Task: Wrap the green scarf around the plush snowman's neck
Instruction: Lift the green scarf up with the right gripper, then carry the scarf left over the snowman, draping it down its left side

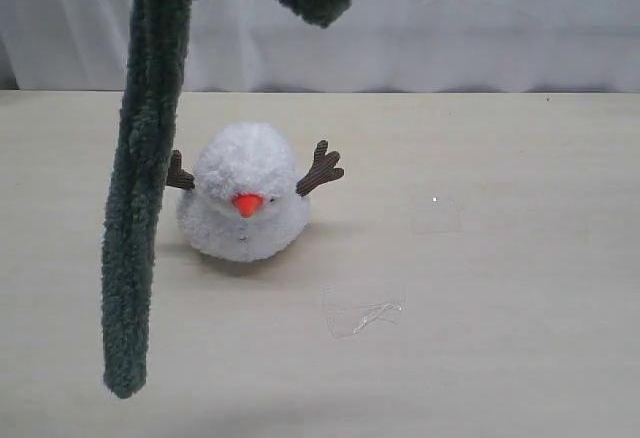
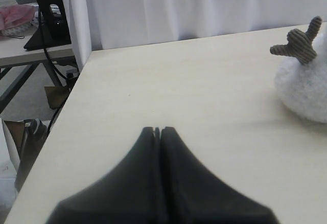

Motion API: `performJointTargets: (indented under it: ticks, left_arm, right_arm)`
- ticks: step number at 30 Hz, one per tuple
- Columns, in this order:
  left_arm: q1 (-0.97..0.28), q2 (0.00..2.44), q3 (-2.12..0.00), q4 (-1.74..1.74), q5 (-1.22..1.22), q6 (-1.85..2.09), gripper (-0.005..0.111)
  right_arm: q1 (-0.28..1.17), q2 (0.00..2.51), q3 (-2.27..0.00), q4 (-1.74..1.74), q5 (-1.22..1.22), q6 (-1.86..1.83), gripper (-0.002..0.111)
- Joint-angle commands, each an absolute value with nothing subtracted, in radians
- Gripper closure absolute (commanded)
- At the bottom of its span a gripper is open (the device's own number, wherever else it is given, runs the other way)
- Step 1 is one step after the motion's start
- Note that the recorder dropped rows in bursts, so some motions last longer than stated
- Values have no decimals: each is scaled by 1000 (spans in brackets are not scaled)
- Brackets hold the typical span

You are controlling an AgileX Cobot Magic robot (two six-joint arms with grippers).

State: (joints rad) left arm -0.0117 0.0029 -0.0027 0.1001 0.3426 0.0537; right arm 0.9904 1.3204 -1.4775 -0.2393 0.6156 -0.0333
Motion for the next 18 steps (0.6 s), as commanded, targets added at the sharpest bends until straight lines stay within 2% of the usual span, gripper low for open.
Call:
performJointTargets:
  ticks: [1,9,18]
  left_arm:
    - [-12,0,0,94,330,51,107]
    - [-12,0,0,96,330,51,107]
    - [-12,0,0,96,330,51,107]
  right_arm:
    - [994,1399,-1477,-291,570,-36,104]
    - [994,1536,-1477,-429,458,-36,104]
    - [992,1641,-1477,-666,445,-36,104]
